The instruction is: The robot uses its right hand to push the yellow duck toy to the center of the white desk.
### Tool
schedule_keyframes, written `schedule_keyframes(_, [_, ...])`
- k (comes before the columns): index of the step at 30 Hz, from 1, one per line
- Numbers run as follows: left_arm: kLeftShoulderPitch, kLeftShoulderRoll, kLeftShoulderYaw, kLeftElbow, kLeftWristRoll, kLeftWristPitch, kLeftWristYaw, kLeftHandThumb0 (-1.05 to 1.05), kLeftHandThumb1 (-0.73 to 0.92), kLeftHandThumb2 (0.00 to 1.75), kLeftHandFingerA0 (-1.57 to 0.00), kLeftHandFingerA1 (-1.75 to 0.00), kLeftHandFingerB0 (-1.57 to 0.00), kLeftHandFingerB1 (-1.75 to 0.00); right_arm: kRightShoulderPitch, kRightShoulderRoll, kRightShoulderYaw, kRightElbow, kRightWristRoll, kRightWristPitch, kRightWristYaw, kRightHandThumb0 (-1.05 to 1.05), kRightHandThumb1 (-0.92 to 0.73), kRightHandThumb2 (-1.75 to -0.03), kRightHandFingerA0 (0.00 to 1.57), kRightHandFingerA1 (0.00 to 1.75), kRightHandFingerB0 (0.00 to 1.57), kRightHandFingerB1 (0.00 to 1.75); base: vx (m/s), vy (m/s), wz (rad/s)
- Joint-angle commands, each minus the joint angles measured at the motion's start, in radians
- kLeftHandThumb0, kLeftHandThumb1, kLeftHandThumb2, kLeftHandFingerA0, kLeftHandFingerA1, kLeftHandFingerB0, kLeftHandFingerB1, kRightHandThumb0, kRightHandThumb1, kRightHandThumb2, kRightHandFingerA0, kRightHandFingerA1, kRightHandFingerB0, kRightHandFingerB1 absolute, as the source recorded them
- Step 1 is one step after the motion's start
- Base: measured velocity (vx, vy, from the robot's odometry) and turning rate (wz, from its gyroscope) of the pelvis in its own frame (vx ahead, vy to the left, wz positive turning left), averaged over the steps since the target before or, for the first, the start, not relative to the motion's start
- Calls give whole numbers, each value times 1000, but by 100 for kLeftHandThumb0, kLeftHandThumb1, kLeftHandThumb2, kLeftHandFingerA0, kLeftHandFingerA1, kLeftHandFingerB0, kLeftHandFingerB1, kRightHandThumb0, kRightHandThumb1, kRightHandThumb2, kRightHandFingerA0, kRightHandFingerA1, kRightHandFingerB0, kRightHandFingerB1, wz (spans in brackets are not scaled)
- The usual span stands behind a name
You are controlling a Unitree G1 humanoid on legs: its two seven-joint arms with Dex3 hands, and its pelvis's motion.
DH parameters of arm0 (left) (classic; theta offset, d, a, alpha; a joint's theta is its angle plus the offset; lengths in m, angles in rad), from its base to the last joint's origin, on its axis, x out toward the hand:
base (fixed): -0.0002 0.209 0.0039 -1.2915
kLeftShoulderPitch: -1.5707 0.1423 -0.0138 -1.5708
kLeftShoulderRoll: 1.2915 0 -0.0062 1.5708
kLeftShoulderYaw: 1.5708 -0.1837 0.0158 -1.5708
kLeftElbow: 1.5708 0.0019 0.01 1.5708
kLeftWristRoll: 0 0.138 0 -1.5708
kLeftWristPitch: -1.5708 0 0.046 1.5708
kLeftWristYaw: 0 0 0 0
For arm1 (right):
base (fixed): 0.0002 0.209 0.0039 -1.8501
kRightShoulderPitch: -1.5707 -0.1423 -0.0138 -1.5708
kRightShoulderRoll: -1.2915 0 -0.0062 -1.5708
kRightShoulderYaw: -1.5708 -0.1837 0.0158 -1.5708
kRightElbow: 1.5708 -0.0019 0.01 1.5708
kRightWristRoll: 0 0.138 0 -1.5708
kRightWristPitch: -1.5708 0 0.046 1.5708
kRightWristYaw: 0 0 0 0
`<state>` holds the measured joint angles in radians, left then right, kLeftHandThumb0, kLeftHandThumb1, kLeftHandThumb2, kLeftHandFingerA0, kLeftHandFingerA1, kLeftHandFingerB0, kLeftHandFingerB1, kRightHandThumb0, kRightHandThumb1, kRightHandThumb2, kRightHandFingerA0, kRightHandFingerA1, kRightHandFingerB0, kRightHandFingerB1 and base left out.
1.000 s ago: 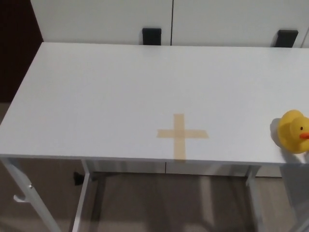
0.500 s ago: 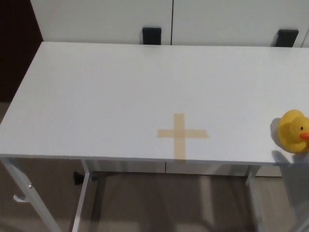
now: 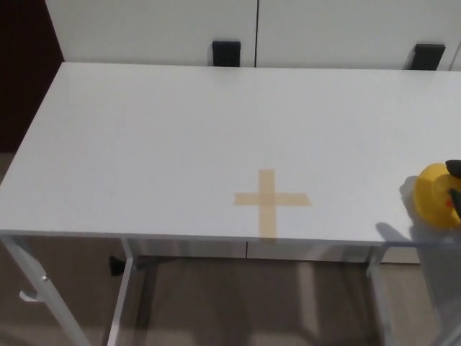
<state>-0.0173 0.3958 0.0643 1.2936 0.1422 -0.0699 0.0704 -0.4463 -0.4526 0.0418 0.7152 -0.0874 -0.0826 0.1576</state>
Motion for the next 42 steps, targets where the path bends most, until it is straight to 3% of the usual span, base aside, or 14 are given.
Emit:
schedule_keyframes(1, [7, 8, -6, 2, 9, -57, 13, -14, 56, 84, -90, -91, -89, -96, 4, 16, 42, 33, -69, 8, -23, -85, -92, -77, 19, 44, 29, 37, 0, 0, 0])
schedule_keyframes(11, [15, 11, -18, 1, 12, -65, 10, -12, 56, 85, -92, -92, -89, -97, -35, 45, 66, 55, -75, 4, -31, -85, -92, -72, 24, 43, 32, 34, 0, 0, 0])
schedule_keyframes(12, [16, 11, -20, 1, 13, -64, 10, -9, 47, 105, -92, -94, -91, -96, -34, 54, 68, 42, -75, 8, -32, -85, -92, -76, 20, 45, 28, 37, 0, 0, 0])
schedule_keyframes(13, [18, 13, -25, 1, 17, -59, 11, -12, 56, 84, -95, -95, -91, -97, -29, 77, 73, 17, -73, 23, -38, -86, -92, -76, 19, 45, 28, 37, 0, 0, 0])
schedule_keyframes(18, [20, 11, -23, -2, 12, -62, 10, -9, 55, 86, -92, -93, -89, -98, -36, 111, 78, 6, -77, 43, -59, -85, -92, -75, 22, 47, 26, 36, 0, 0, 0])
schedule_keyframes(27, [20, -3, -19, -3, 3, -56, 12, -13, 56, 81, -94, -98, -90, -99, -45, 257, 65, -66, -54, 139, -112, -79, -92, -70, 18, 46, 23, 36, 0, 0, 0])
schedule_keyframes(31, [25, -4, -16, -4, 1, -61, 11, -13, 58, 81, -92, -93, -85, -96, -38, 275, 66, -76, -62, 146, -113, -79, -92, -70, 17, 47, 22, 36, 0, 0, 0])
schedule_keyframes(36, [30, -2, -28, -2, 16, -69, 14, -8, 54, 91, -92, -90, -92, -97, -33, 300, 78, -100, -78, 169, -123, -80, -92, -70, 18, 53, 21, 38, 0, 0, 0])
schedule_keyframes(42, [32, -1, -32, 1, 17, -71, 16, -9, 53, 89, -92, -92, -92, -98, -29, 312, 93, -110, -90, 175, -123, -80, -92, -70, 17, 53, 18, 38, 0, 0, 0])
